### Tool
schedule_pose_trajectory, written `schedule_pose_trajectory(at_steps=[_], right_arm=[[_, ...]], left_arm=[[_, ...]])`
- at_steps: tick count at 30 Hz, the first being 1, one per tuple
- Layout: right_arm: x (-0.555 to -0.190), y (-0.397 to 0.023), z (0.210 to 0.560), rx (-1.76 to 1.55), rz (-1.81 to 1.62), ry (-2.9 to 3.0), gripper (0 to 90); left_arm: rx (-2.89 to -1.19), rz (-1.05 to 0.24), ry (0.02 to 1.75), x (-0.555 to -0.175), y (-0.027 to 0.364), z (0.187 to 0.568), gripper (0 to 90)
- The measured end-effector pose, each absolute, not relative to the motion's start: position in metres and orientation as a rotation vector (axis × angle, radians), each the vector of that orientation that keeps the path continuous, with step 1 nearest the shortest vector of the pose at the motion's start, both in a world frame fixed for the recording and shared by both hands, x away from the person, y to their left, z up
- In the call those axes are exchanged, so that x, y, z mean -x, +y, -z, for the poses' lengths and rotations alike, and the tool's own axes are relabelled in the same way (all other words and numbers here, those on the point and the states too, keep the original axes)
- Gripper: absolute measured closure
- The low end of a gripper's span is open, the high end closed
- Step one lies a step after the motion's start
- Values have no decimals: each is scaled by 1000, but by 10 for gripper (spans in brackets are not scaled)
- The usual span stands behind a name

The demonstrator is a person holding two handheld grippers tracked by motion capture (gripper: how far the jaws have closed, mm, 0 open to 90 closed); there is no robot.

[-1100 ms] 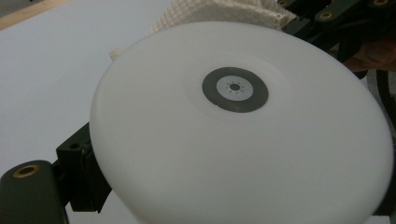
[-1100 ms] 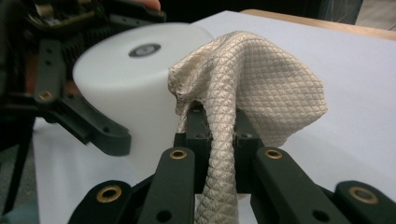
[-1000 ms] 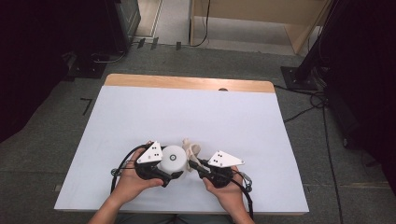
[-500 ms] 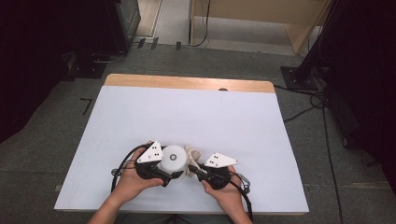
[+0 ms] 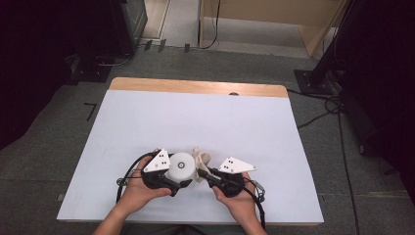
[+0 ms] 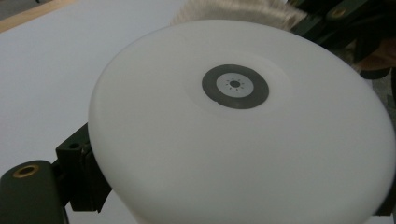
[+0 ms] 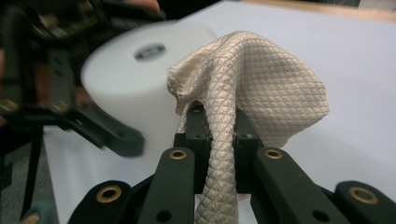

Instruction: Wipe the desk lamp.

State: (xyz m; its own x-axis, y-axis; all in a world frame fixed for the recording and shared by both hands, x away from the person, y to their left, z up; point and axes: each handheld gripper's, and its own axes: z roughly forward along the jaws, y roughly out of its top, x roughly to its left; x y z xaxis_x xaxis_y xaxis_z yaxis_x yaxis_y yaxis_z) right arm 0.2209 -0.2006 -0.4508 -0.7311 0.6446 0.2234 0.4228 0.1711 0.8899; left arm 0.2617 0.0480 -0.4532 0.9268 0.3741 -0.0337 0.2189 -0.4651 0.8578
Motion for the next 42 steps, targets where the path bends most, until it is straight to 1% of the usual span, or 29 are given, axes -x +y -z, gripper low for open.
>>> schedule_pose_trajectory(at_steps=[3, 6, 27, 42], right_arm=[[-217, -202, 441, -1009, -1622, 2204, 823], [-216, -201, 438, -986, -1615, 2200, 822], [-230, -195, 490, -1199, -1475, 2354, 823], [-231, -194, 485, -1174, -1452, 2321, 822]], left_arm=[[-2072, -193, 423, -262, 48, 453, 81], [-2067, -194, 426, -262, 48, 454, 81], [-2074, -202, 429, -261, 47, 454, 82], [-2069, -248, 431, -261, 44, 453, 86]])
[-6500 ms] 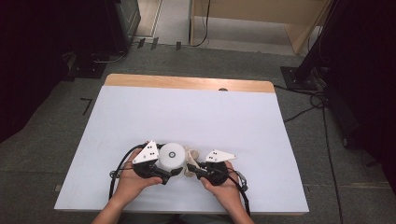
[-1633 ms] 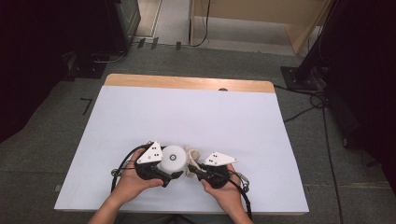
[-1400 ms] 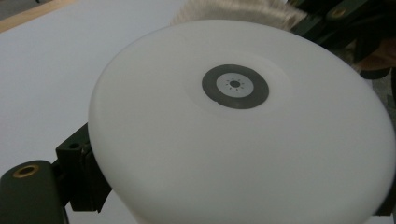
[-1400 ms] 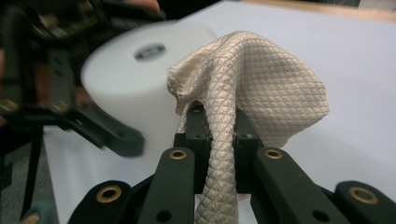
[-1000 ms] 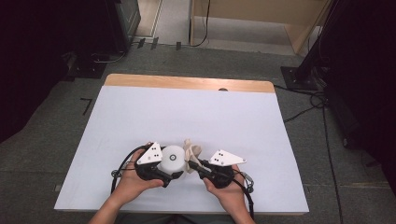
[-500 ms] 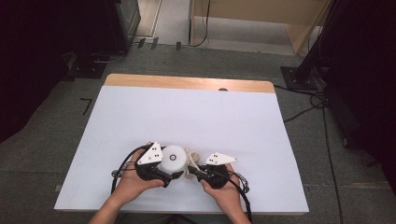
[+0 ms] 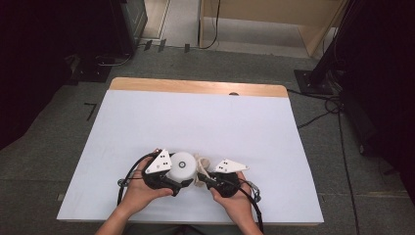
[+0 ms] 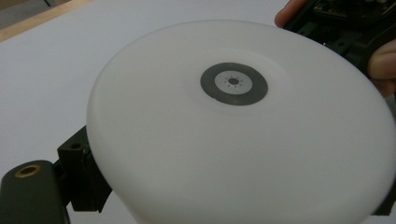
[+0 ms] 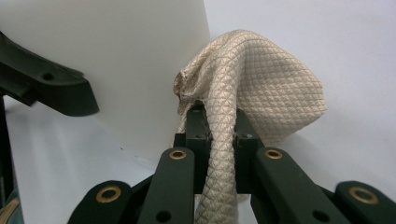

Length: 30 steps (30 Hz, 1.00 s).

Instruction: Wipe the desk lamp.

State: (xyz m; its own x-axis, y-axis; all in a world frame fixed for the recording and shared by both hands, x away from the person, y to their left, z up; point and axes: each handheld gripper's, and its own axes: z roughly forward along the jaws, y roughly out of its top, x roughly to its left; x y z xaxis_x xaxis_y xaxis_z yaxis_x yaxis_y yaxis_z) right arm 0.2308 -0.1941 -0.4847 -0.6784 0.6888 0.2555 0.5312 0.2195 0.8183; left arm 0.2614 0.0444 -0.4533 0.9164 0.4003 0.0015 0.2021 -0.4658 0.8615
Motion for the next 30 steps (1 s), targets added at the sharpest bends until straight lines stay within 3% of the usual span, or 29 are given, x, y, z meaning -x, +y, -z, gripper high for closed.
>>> schedule_pose_trajectory(at_steps=[15, 16, 30], right_arm=[[-236, -194, 485, -1177, -1462, 2285, 816], [-236, -194, 485, -1179, -1465, 2279, 815], [-235, -198, 484, -1198, -1466, 2247, 812]], left_arm=[[-2065, -263, 470, -265, 44, 458, 49], [-2072, -257, 484, -264, 42, 458, 0], [-1984, -247, 785, -253, 33, 449, 0]])
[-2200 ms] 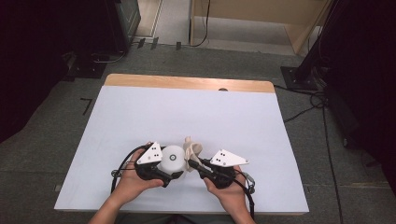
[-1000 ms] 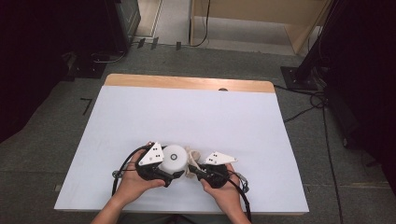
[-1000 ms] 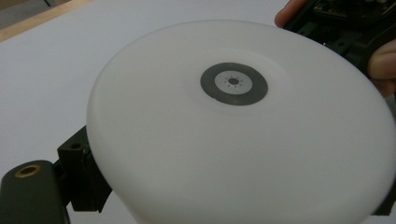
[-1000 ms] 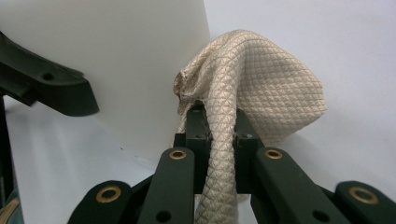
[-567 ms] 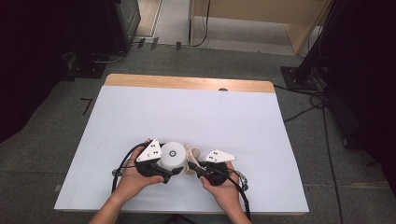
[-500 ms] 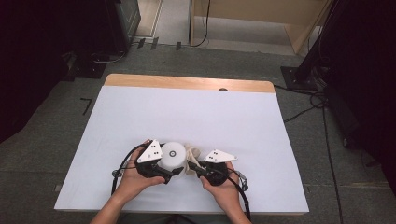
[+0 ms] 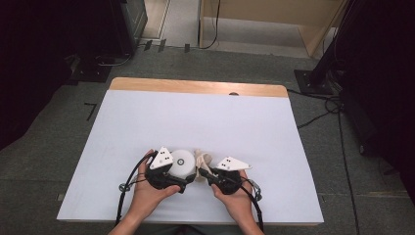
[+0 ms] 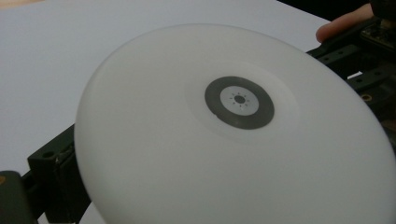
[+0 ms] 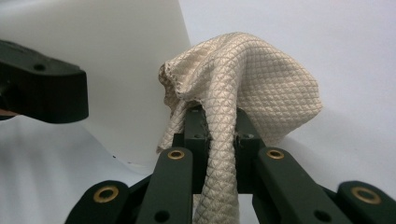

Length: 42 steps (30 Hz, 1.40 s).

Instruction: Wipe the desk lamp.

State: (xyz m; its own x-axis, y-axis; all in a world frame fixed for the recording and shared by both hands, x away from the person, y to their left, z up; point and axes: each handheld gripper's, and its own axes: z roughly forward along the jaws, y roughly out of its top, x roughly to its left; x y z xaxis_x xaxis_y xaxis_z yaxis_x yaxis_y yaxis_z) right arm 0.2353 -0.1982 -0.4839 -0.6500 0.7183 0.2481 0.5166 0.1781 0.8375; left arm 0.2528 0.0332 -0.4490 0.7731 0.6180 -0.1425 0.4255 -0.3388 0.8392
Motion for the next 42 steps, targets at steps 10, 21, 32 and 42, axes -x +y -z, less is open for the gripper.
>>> schedule_pose_trajectory(at_steps=[10, 21, 32, 42], right_arm=[[-235, -197, 486, -1188, -1465, 2255, 813], [-236, -199, 486, -1188, -1468, 2257, 813], [-236, -201, 485, -1185, -1468, 2257, 812], [-236, -203, 483, -1180, -1475, 2247, 812]], left_arm=[[-1984, -279, 764, -250, 36, 445, 52], [-2038, -169, 533, -256, 37, 445, 61], [-2013, -183, 669, -253, 32, 446, 0], [-1989, -214, 810, -243, 27, 444, 3]])
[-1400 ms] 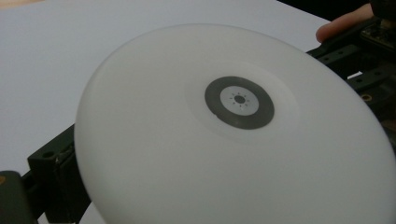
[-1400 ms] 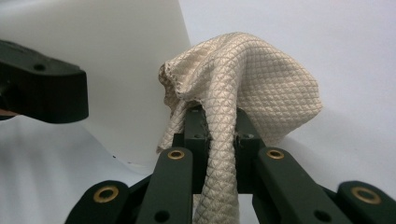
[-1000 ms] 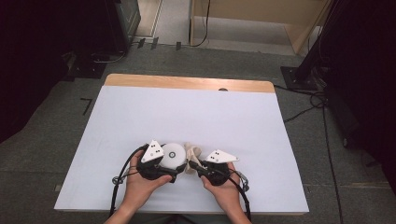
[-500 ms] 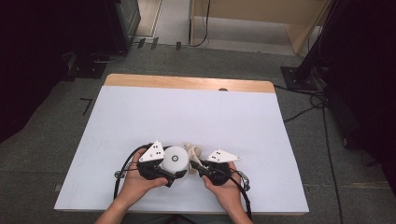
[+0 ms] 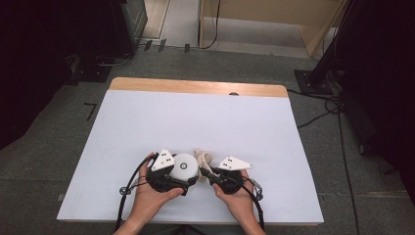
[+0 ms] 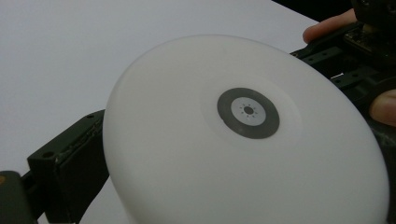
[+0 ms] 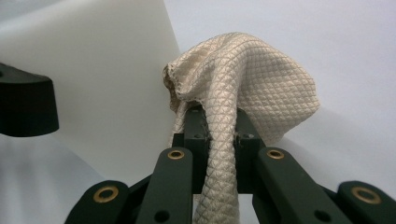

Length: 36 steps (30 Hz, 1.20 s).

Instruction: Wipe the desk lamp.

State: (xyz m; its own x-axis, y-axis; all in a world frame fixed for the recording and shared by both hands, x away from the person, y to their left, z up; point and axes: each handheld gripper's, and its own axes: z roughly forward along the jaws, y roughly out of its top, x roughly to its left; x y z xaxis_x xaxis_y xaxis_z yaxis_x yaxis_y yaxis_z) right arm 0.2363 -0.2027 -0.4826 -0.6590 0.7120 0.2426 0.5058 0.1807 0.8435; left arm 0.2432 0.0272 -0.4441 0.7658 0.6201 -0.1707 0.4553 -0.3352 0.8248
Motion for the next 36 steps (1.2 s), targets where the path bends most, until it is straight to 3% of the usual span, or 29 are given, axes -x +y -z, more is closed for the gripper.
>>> schedule_pose_trajectory(at_steps=[8, 22, 36], right_arm=[[-236, -203, 482, -1180, -1481, 2244, 812], [-234, -202, 478, -1098, -1534, 2253, 812], [-223, -202, 455, -965, -1647, 2209, 815]], left_arm=[[-2018, -266, 726, -242, 29, 441, 61], [-2052, -172, 432, -263, 48, 444, 74], [-2048, -164, 457, -265, 49, 444, 73]])
